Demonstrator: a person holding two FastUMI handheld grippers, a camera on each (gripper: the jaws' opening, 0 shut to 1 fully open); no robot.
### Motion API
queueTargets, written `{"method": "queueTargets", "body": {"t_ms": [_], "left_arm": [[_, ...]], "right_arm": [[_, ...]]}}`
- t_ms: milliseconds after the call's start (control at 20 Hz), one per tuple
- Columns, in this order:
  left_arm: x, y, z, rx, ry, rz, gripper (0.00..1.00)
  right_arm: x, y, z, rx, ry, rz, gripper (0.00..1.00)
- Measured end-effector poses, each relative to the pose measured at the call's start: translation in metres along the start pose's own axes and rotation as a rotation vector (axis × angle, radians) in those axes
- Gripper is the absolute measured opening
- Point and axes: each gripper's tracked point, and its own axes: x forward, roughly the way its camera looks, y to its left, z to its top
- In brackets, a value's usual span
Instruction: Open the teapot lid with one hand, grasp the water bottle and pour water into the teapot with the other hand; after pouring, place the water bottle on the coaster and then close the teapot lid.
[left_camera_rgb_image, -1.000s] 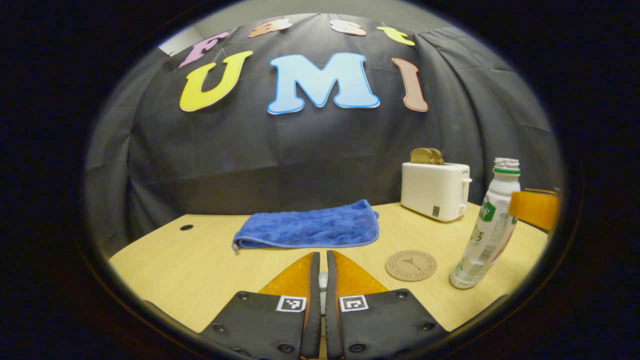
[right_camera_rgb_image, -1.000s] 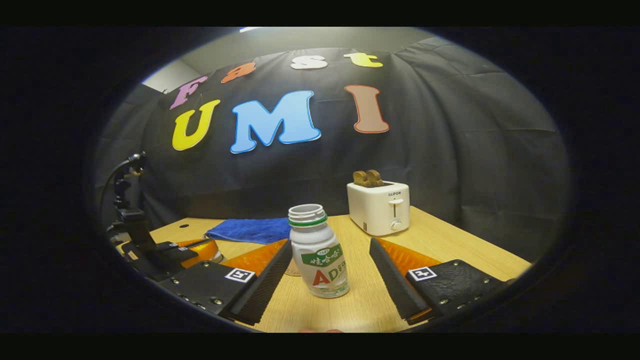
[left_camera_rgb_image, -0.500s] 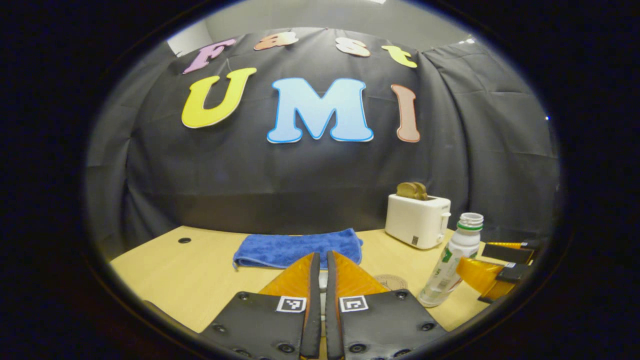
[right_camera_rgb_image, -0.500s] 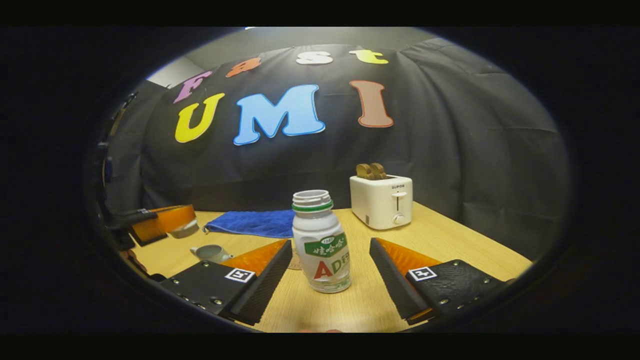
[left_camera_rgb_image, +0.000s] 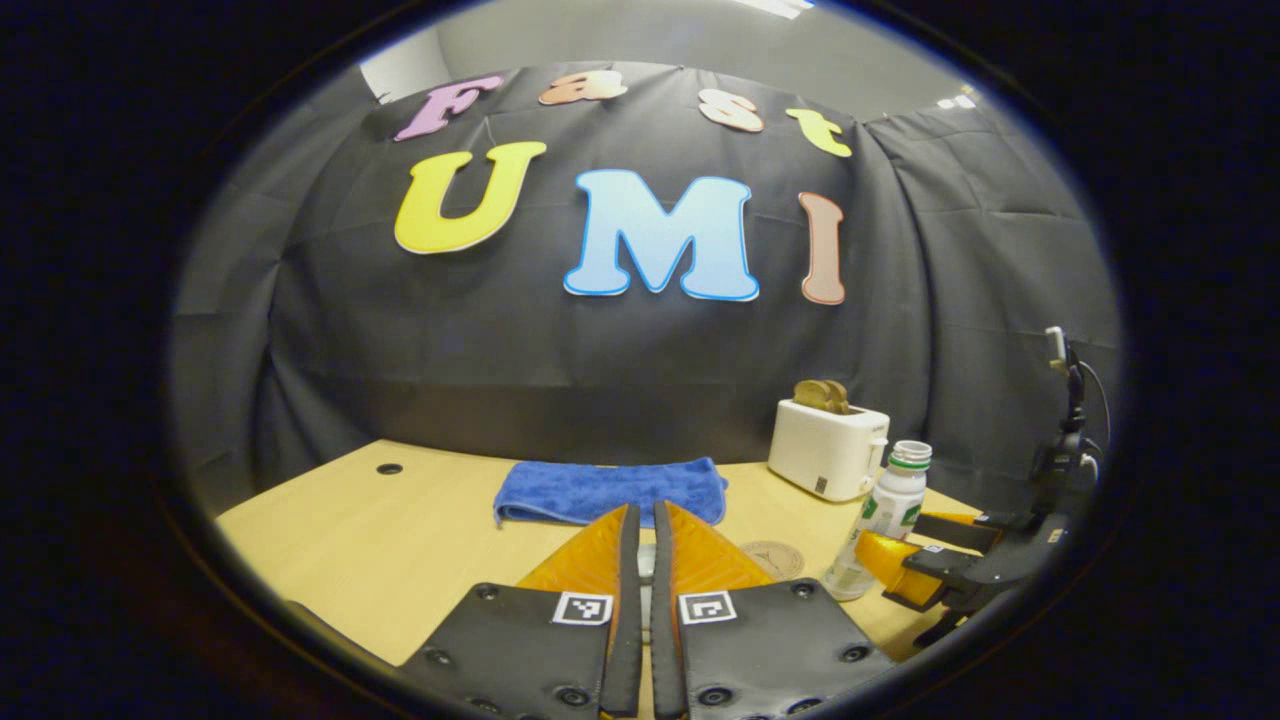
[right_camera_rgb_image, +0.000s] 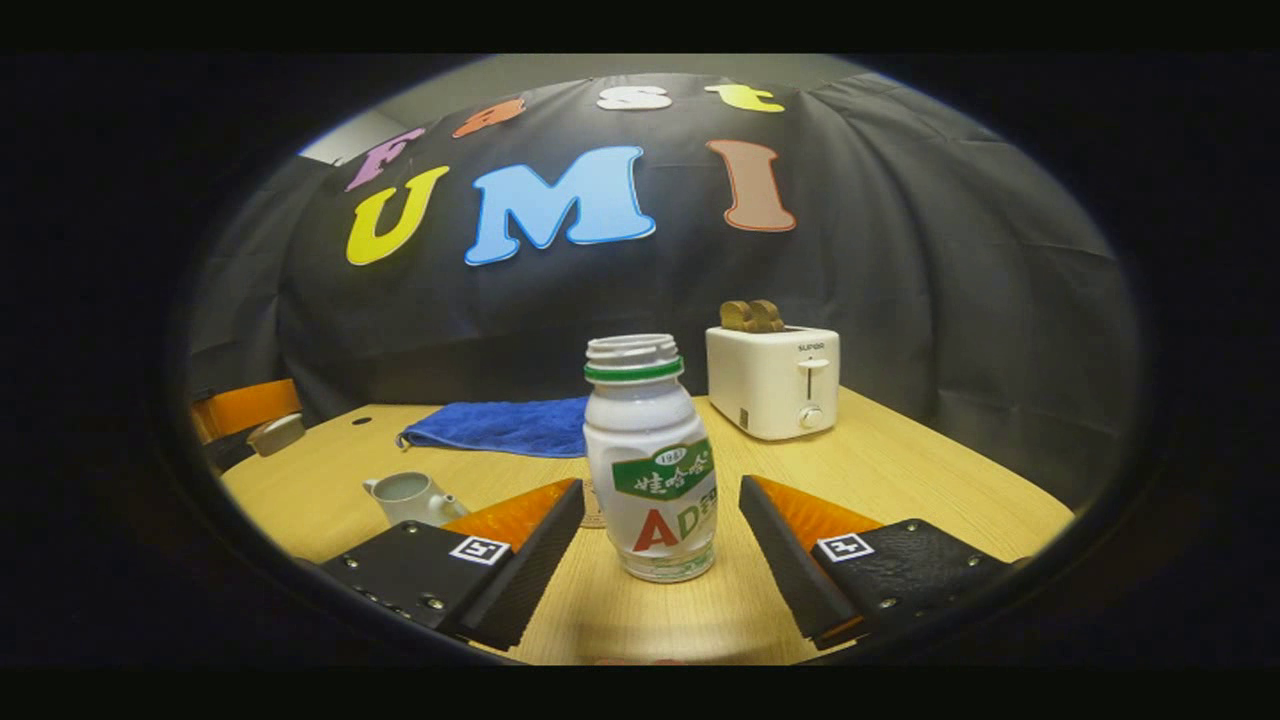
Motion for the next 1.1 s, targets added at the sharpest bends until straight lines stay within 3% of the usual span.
{"method": "queueTargets", "body": {"t_ms": [400,500,550,600,1100], "left_arm": [[-0.026,0.042,-0.029,-0.01,0.049,0.053,0.14],[-0.029,0.049,-0.035,-0.022,0.06,0.061,0.1],[-0.03,0.052,-0.036,-0.027,0.064,0.064,0.14],[-0.031,0.055,-0.039,-0.033,0.068,0.068,0.14],[-0.039,0.073,-0.041,-0.059,0.058,0.079,0.14]], "right_arm": [[0.012,0.002,-0.019,-0.026,0.059,-0.005,0.96],[0.015,0.002,-0.022,-0.036,0.07,-0.011,0.94],[0.015,0.002,-0.025,-0.039,0.078,-0.011,0.92],[0.015,0.003,-0.025,-0.045,0.08,-0.011,0.83],[0.011,0.015,-0.016,-0.153,0.071,-0.024,0.78]]}}
